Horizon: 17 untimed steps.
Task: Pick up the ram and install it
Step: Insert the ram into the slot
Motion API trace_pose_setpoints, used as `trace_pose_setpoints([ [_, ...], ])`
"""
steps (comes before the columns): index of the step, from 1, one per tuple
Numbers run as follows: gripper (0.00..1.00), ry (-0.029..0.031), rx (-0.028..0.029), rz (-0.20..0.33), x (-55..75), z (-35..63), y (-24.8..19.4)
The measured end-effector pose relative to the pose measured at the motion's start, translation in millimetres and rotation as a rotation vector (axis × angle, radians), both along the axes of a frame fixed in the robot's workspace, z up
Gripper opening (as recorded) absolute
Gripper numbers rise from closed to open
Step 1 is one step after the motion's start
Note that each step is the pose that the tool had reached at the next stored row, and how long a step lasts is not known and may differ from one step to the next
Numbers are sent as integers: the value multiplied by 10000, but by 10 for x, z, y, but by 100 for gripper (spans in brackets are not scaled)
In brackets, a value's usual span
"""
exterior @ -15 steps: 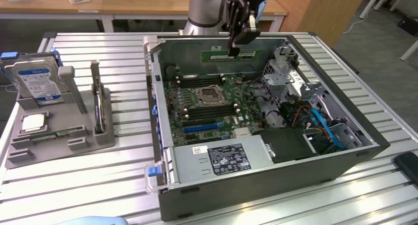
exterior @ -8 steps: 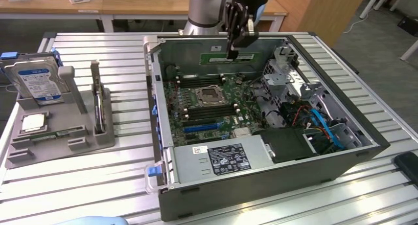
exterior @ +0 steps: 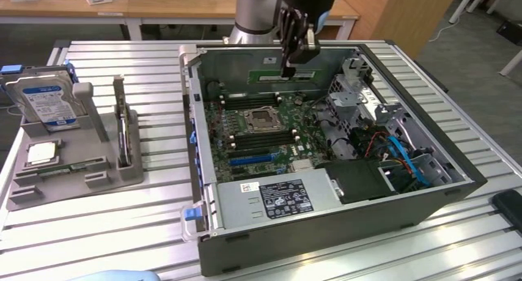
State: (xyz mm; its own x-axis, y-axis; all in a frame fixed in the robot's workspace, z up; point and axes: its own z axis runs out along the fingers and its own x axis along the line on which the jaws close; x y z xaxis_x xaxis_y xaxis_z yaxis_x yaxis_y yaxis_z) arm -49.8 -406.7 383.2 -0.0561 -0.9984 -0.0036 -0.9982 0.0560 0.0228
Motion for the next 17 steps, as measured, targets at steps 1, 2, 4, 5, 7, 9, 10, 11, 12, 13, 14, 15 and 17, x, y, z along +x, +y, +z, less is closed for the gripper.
trace_pose_setpoints([
  [1,13,16,1,-5,0,-9,0],
  [2,13,31,2,-10,0,-19,0],
  [4,13,61,4,-20,0,-40,0],
  [5,13,74,5,-25,0,-50,0],
  [7,13,98,6,-32,0,-73,0],
  [9,13,117,9,-38,0,-97,0],
  [10,13,127,10,-40,0,-109,0],
  [11,13,135,11,-43,0,-121,0],
  [12,13,144,12,-44,0,-133,0],
  [13,13,152,13,-46,0,-146,1],
  [14,13,160,14,-47,0,-158,0],
  [15,13,168,14,-49,0,-170,0],
  [17,13,185,15,-51,0,-195,0],
])
